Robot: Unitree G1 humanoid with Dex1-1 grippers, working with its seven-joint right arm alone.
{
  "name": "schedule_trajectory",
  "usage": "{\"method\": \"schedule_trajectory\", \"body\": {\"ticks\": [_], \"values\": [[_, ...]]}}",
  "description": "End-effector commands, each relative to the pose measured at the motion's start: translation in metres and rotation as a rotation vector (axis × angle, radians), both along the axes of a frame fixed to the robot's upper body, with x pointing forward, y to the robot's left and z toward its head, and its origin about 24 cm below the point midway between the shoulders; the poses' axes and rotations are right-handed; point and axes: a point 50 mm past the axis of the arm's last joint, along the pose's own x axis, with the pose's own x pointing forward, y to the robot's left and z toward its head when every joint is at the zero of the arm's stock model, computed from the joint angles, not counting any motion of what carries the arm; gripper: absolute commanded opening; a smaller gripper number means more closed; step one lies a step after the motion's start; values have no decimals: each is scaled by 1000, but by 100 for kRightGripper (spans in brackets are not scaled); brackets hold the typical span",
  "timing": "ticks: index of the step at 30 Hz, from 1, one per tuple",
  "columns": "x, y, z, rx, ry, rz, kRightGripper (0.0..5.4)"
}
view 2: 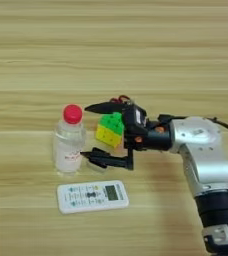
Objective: Move the objects on the table
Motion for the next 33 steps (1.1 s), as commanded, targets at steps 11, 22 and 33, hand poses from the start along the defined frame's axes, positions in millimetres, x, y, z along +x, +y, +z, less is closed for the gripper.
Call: {"method": "schedule_trajectory", "body": {"ticks": [11,22,33], "values": [[13,23,9,-6,-82,-29,510],[17,26,11,39,-73,-47,394],[19,37,21,110,-81,-33,326]]}}
